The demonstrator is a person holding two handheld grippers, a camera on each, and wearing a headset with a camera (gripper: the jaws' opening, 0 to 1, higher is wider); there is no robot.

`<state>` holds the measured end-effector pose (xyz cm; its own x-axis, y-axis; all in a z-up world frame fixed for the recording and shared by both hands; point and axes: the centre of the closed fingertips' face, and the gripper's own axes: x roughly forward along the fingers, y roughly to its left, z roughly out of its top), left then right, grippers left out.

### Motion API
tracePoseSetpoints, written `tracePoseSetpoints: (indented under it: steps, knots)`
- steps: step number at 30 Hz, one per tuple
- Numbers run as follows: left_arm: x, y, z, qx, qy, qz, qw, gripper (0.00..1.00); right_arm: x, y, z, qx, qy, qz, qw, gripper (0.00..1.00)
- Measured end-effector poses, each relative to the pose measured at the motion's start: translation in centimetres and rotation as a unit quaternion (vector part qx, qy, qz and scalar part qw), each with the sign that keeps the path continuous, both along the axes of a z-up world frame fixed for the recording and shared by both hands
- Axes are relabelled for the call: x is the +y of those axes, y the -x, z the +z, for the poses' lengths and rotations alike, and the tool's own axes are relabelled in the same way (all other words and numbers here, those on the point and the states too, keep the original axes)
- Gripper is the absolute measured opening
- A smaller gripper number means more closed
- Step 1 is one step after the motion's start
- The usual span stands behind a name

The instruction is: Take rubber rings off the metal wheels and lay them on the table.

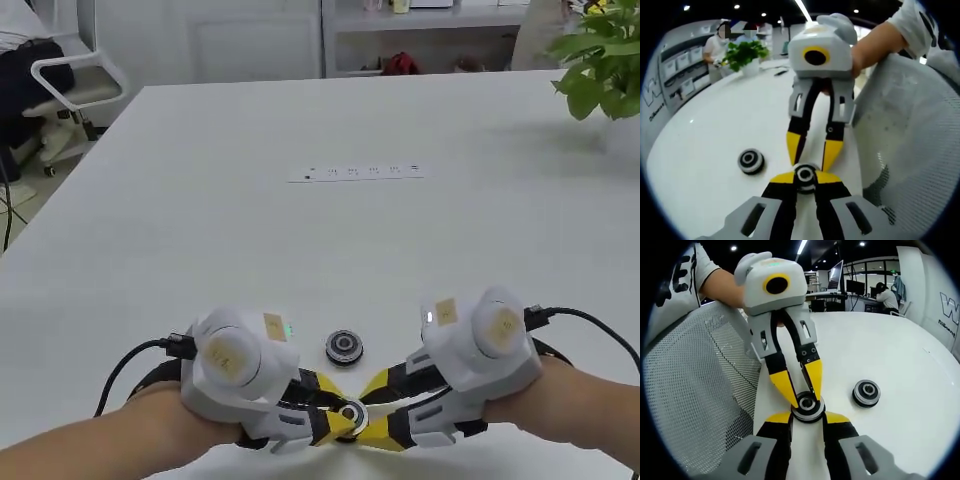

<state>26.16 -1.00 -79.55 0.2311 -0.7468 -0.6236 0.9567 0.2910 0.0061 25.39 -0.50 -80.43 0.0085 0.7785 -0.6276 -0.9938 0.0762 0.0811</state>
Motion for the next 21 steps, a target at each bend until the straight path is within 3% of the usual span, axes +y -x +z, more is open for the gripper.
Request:
tracePoseSetpoints:
  steps: [11, 21]
  knots:
    - [-0.02, -0.01, 0.08, 0.003, 0.002, 0.003, 1.0000, 0.13, -0.31, -0.05, 0.02, 0.014, 0.002, -0.007, 0.9999, 0.17]
    - [-0.01, -0.06, 0.11, 0.002, 0.000, 0.003, 1.0000, 0.13, -0.43, -0.06, -0.01, 0.013, 0.008, -0.006, 0.9999, 0.15]
